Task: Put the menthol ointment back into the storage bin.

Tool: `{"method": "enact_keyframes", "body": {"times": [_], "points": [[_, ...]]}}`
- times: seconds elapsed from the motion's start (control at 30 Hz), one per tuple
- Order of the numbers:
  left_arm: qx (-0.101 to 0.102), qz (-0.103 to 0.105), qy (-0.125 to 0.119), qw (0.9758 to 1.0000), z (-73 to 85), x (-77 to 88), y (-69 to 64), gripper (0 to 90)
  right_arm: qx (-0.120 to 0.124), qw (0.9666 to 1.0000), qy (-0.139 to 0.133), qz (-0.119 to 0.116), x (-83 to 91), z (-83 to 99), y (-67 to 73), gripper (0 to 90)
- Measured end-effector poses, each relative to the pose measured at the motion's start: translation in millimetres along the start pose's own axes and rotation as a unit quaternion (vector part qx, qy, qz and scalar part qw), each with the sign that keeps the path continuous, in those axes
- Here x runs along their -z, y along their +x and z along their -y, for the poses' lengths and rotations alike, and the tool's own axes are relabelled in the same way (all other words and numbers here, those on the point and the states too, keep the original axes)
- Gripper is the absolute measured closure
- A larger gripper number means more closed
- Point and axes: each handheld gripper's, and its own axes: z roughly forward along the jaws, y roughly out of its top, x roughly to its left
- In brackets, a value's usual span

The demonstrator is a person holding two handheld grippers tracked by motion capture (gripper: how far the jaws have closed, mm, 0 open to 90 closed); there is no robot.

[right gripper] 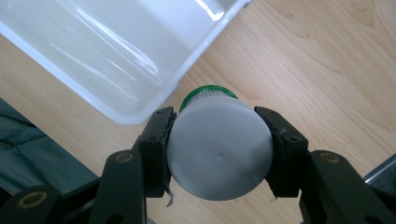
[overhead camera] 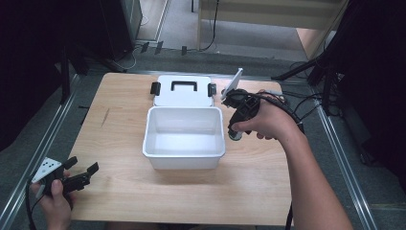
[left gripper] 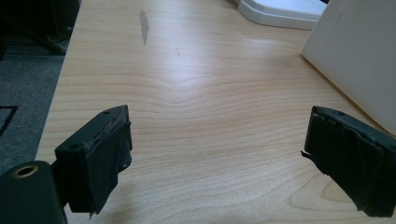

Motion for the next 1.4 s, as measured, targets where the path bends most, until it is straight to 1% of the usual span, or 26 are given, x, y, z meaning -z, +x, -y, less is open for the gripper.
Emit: {"method": "enact_keyframes", "body": {"times": [0.07,0.1,0.17,0.23,0.3,0.37,0.43,0.47,0.6,0.63,0.73,0.8,0.9,1.1,1.17,1.27,1.37,1.4], "points": [[0.000,0.001,0.000,1.0000,0.0,0.0,0.1,8.2,0.001,1.0000,-0.002,0.001,1.1,-2.2,2.6,51.7],[0.000,0.001,0.000,1.0000,-0.1,0.0,0.1,8.2,0.008,1.0000,0.000,0.001,2.5,-6.3,6.3,51.7],[0.000,0.001,0.001,1.0000,-0.1,0.0,0.1,8.2,0.009,1.0000,0.000,0.001,2.9,-7.9,7.8,51.7],[0.001,0.001,0.000,1.0000,0.0,0.0,0.1,8.2,0.016,0.9999,-0.001,0.001,4.0,-14.8,14.1,51.7],[0.001,0.001,-0.001,1.0000,0.0,-0.2,0.1,8.2,0.017,0.9999,-0.002,0.000,4.2,-16.4,15.3,51.7],[0.001,0.002,0.000,1.0000,-0.1,-0.1,0.1,8.2,0.026,0.9997,-0.004,-0.002,3.3,-23.1,21.6,51.7],[0.000,0.002,0.001,1.0000,-0.1,-0.1,0.2,8.2,0.027,0.9996,-0.005,-0.002,2.9,-24.6,23.0,51.7],[0.000,0.002,0.001,1.0000,-0.1,-0.1,0.2,8.2,0.034,0.9994,-0.007,-0.007,1.3,-29.2,26.9,51.7],[0.001,0.002,-0.001,1.0000,0.0,-0.1,0.1,8.2,0.040,0.9991,-0.009,-0.010,-1.5,-34.3,31.1,51.7],[0.001,0.002,-0.001,1.0000,0.0,-0.1,0.2,8.2,0.047,0.9988,-0.011,-0.011,-3.6,-38.1,33.2,51.7],[0.001,0.002,0.000,1.0000,0.0,-0.2,0.3,8.2,0.049,0.9987,-0.012,-0.013,-5.8,-40.9,35.1,51.7],[0.001,0.002,0.000,1.0000,0.0,-0.2,0.2,8.2,0.058,0.9982,-0.009,-0.013,-10.3,-44.4,36.9,51.7],[0.001,0.002,0.000,1.0000,0.0,-0.2,0.3,8.2,0.062,0.9979,-0.008,-0.011,-13.7,-46.6,38.5,51.6],[0.001,0.002,0.000,1.0000,0.0,-0.3,0.2,8.2,0.094,0.9954,-0.012,-0.007,-23.9,-53.5,45.1,51.6],[0.002,0.003,0.000,1.0000,-0.1,-0.2,0.3,8.2,0.113,0.9935,-0.014,-0.004,-28.8,-55.0,46.0,51.6],[0.002,0.002,0.000,1.0000,-0.1,-0.4,0.2,8.2,0.130,0.9914,-0.013,-0.002,-36.2,-57.3,47.5,51.6],[0.003,0.002,0.000,1.0000,-0.1,-0.4,0.3,8.2,0.158,0.9873,-0.017,0.001,-43.1,-58.3,49.1,51.6],[0.003,0.002,0.000,1.0000,-0.1,-0.5,0.3,8.2,0.163,0.9865,-0.019,-0.002,-45.2,-58.8,48.7,51.5]]}}
